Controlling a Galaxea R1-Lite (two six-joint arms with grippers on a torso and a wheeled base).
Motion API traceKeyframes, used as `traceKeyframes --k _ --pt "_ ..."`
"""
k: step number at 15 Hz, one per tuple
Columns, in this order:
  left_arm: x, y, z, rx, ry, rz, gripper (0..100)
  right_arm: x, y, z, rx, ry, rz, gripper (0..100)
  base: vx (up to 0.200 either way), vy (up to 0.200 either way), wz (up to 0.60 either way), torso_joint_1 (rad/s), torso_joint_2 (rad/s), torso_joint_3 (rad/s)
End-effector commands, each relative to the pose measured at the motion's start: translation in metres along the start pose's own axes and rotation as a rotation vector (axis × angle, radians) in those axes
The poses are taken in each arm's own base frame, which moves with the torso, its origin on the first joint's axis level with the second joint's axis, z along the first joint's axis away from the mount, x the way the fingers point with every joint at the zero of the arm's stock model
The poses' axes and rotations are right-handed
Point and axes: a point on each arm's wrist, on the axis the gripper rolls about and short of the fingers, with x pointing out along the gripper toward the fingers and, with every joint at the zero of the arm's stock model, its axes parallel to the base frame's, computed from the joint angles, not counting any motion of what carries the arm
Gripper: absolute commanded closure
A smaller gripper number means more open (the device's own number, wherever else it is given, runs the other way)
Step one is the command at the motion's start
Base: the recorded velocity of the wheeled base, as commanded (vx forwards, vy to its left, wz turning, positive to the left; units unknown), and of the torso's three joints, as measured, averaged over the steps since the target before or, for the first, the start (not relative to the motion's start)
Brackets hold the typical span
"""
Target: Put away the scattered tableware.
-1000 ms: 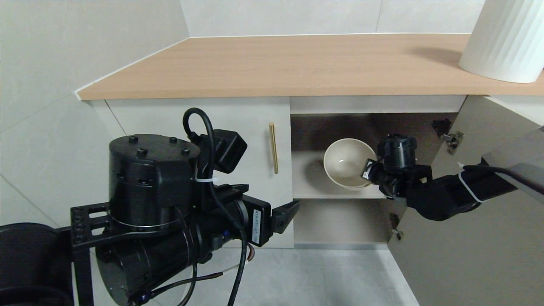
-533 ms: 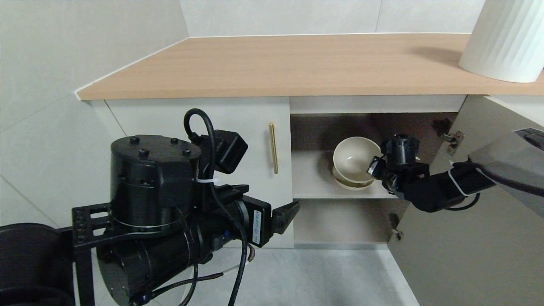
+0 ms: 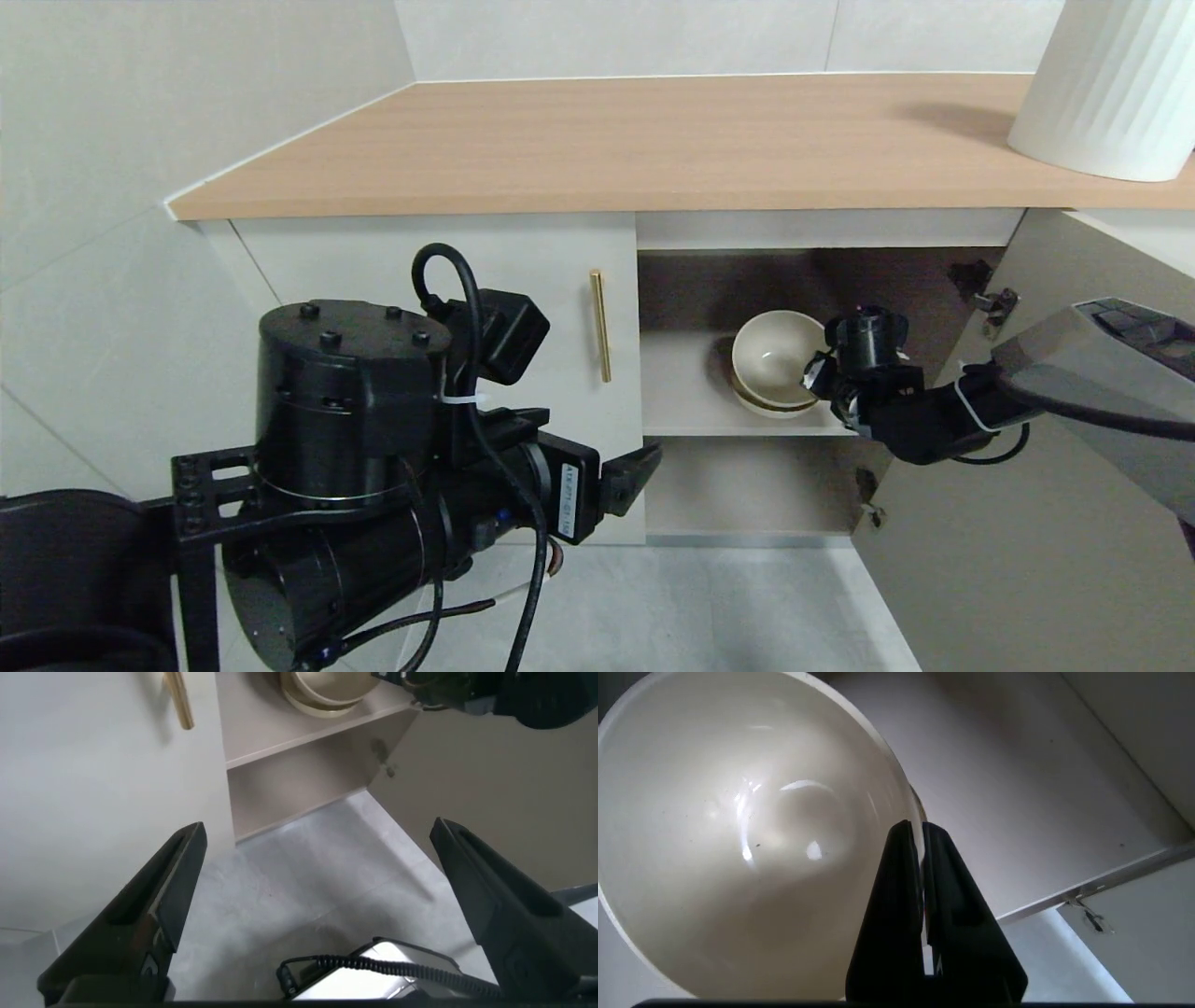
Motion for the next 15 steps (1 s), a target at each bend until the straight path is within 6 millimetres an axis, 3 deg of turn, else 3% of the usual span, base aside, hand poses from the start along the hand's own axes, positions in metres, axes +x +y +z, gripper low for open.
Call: traceKeyframes --k 1,6,7,12,15 --pt "0.001 0.000 -0.001 0.000 0.002 0.002 0 0.001 0.000 -0.002 -0.002 0.002 0.000 100 0.000 0.000 0.00 0.000 0.00 0.000" --pt "0.001 0.000 -0.001 0.000 0.002 0.002 0 0.000 0.002 -0.003 -0.005 0.005 0.003 100 0.000 0.000 0.00 0.000 0.00 0.000" --pt "0.001 0.000 -0.001 0.000 0.002 0.002 0 0.000 0.002 -0.003 -0.006 0.006 0.004 0 0.000 0.000 0.00 0.000 0.00 0.000" --pt "0.001 0.000 -0.001 0.000 0.002 0.002 0 -0.007 0.004 -0.005 -0.029 0.036 -0.001 0 0.000 0.000 0.00 0.000 0.00 0.000" --pt "-0.006 0.003 0.006 -0.010 -0.027 0.007 0 -0.033 0.005 0.006 -0.042 0.060 0.020 0 0.000 0.000 0.00 0.000 0.00 0.000"
